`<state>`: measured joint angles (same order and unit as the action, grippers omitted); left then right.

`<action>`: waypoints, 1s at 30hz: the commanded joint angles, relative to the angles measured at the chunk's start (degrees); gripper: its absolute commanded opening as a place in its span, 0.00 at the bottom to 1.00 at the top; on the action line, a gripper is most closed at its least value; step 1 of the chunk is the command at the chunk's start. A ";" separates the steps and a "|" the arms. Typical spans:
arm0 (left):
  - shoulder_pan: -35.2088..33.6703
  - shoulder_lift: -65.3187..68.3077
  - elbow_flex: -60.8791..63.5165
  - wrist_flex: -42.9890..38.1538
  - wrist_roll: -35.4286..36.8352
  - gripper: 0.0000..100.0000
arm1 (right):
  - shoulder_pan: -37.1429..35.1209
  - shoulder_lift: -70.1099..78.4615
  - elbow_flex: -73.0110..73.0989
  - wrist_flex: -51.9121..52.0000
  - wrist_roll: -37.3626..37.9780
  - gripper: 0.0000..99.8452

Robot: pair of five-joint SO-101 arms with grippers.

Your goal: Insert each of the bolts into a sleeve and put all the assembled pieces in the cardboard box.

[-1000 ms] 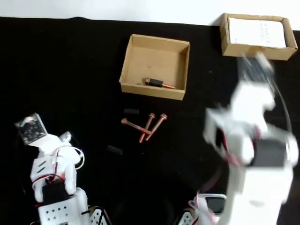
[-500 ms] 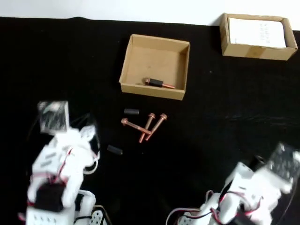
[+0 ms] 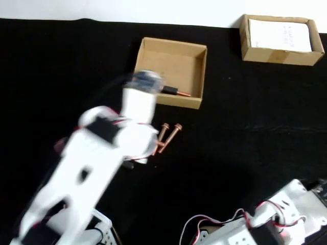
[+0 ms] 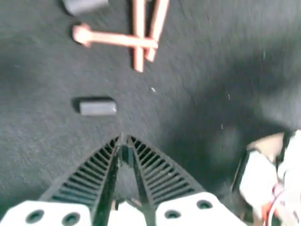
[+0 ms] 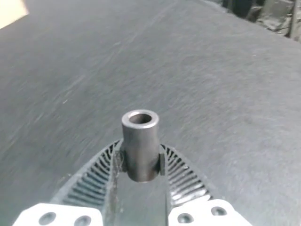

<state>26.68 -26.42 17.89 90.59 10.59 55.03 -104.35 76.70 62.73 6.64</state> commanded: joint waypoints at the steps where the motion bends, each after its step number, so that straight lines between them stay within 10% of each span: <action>1: 4.62 7.08 -4.79 0.53 -0.35 0.01 | 3.12 -0.40 4.62 -7.16 3.96 0.01; 13: 6.29 32.13 -15.60 -15.21 -0.35 0.01 | 3.91 -0.40 22.99 -26.51 8.00 0.01; 23: 6.11 50.77 -32.04 -14.86 -0.35 0.02 | 2.42 -0.40 25.10 -29.76 10.99 0.01; 30: 4.70 57.45 -38.29 -9.14 -0.18 0.21 | 1.80 -0.40 24.75 -29.76 12.04 0.01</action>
<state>32.31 30.64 -16.92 79.16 10.42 57.58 -104.18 95.16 34.42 17.63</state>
